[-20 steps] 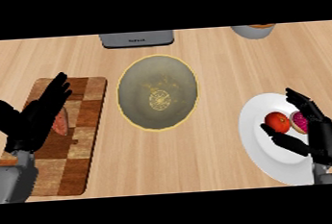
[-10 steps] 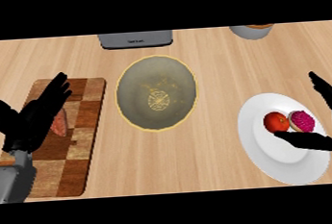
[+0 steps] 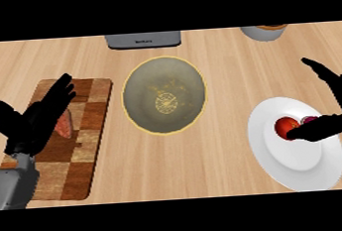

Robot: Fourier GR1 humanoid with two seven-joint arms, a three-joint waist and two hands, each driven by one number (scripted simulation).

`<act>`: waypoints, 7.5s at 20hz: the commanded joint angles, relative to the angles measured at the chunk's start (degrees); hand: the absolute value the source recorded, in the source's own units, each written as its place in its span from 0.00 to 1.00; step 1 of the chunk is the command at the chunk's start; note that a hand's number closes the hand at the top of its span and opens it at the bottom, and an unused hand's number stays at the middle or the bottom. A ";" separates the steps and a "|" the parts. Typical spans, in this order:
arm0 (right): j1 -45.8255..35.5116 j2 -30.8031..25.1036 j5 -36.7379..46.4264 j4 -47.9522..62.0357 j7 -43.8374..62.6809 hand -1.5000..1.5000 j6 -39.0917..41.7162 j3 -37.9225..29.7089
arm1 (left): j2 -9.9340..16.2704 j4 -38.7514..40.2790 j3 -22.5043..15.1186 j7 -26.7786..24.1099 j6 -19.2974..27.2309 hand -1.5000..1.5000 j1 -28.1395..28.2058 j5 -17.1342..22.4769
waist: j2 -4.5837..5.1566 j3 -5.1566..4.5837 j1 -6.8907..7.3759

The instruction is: Pick the tomato from the plate and place it in the bowl

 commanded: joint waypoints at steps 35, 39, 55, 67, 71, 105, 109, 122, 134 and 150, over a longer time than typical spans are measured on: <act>-9.40 13.58 14.77 16.30 11.96 0.00 23.82 -2.76 | -6.31 -1.27 6.41 4.67 -3.74 0.50 -2.57 -5.23 | -0.03 0.13 -0.58; -11.84 13.56 16.46 24.44 6.35 0.00 24.05 -5.86 | -4.02 0.56 8.55 2.83 -7.50 0.50 -2.13 -5.08 | 0.02 0.13 -0.38; -11.58 18.50 25.53 36.06 -1.01 0.00 21.14 -8.03 | -9.13 -1.09 7.52 5.87 -5.01 0.50 -3.41 -9.24 | 0.03 0.14 -0.44; -11.04 20.59 28.99 42.84 -6.79 0.00 17.35 -10.90 | -8.93 -5.74 9.40 5.83 -7.90 0.50 2.36 -8.91 | -0.05 0.14 -0.40; -12.75 19.62 31.39 49.74 -14.69 1.00 14.99 -10.37 | -8.09 0.12 10.89 1.60 -9.61 0.50 0.24 -9.16 | 0.05 0.14 -0.35; 2.59 4.26 32.22 5.96 -44.32 1.00 20.99 -6.21 | -9.30 -5.18 11.74 4.65 -9.39 0.50 2.53 -9.11 | -0.47 0.08 -1.45; 6.98 1.87 28.72 -7.95 -41.66 1.00 25.90 -9.70 | -10.96 -1.07 10.31 2.95 -6.41 0.50 -0.05 -12.81 | -0.47 0.05 -2.38; -10.99 13.29 13.23 -24.57 -12.09 1.00 44.80 -12.52 | -10.11 -1.70 11.16 5.24 -8.44 0.50 -2.23 -10.34 | -0.10 0.03 -0.30; -31.80 28.20 11.72 -18.12 10.38 1.00 39.64 -2.70 | -8.07 -2.84 13.36 4.39 -11.19 0.50 -0.12 -8.20 | -0.08 0.06 0.02; -47.56 37.97 31.17 25.22 -5.79 1.00 16.58 -1.15 | -9.89 -1.63 11.32 3.52 -10.35 0.50 -1.71 -10.10 | 0.55 0.06 1.21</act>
